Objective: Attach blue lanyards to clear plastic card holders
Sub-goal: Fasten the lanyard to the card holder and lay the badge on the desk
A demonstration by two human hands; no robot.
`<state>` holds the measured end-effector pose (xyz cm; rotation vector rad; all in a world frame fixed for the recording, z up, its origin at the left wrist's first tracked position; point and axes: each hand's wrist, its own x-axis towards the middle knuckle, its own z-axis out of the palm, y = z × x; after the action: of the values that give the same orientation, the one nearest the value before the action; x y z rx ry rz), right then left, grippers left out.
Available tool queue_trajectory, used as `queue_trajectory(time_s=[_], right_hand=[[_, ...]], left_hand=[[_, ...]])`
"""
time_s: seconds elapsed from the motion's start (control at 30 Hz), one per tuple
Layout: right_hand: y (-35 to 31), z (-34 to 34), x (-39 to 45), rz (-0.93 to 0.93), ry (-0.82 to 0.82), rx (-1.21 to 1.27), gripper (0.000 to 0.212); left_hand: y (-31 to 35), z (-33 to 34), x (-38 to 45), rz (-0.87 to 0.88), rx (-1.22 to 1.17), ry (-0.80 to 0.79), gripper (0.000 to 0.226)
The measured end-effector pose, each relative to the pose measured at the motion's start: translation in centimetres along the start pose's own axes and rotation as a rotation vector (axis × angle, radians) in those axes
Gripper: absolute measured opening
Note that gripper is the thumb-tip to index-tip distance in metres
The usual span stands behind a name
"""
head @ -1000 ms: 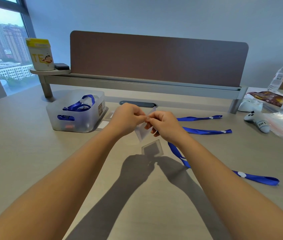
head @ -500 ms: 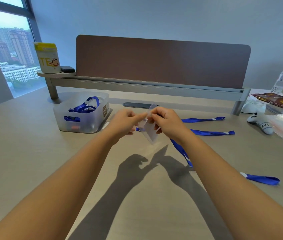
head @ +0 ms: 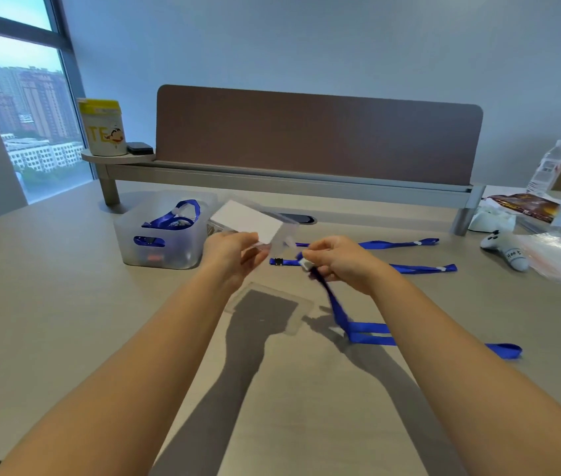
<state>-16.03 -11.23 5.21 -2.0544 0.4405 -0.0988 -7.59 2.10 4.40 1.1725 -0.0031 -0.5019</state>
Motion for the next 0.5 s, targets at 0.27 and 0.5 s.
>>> queue_trajectory(time_s=[0.27,0.5], right_hand=[[1.7,3.2,-0.6,0.214,-0.023,0.431,0.030],[3.1,6.7,0.3,0.152,-0.104,1.127,0.057]], left_hand=[[0.1,2.4,-0.8,0.065,-0.082,-0.074,0.009],[-0.2,2.1,-2.0,-0.089,-0.280,-0.132,0.008]])
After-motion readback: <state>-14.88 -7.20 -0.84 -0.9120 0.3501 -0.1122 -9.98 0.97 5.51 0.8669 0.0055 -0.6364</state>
